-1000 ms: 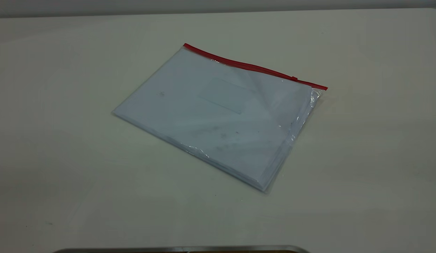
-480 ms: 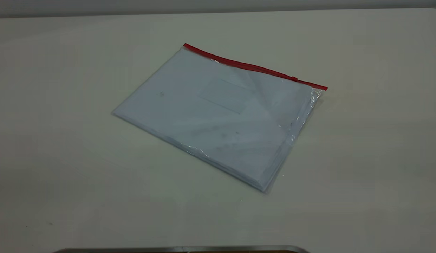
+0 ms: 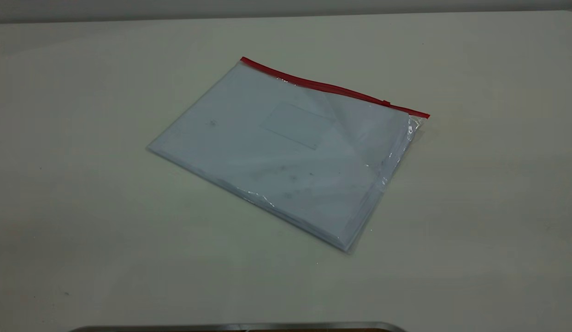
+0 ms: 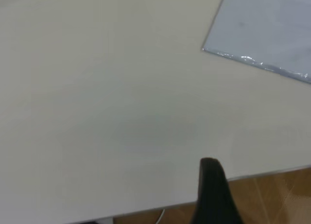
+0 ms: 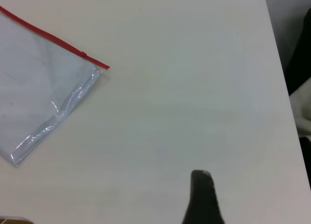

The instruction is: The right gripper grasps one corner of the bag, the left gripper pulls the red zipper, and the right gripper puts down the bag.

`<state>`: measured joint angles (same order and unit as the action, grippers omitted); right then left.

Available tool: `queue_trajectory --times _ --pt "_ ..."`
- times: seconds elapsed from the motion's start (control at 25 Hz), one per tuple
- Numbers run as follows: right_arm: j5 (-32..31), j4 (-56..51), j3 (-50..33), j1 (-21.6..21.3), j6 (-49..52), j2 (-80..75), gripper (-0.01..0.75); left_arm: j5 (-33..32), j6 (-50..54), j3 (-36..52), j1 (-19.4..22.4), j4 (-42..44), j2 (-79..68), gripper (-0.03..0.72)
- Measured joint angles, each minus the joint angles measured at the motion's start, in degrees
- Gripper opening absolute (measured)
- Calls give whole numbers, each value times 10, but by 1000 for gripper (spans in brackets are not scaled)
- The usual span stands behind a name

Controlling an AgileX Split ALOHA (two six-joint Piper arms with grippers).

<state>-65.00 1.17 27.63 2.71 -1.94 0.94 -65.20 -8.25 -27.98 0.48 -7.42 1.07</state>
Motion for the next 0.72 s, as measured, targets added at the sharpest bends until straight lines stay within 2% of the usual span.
queue_trajectory --times 0.16,0.28,0.48,0.72 --pt "6 0 5 0 10 0 589 10 52 -27 0 7 -26 559" --pt "21 0 38 0 19 -32 589 31 71 -73 0 20 -114 559" --pt "53 -3 106 0 23 -185 589 96 77 -162 0 22 -308 559" --pt "105 -50 126 0 23 -391 589 193 67 -253 0 -23 -520 559"
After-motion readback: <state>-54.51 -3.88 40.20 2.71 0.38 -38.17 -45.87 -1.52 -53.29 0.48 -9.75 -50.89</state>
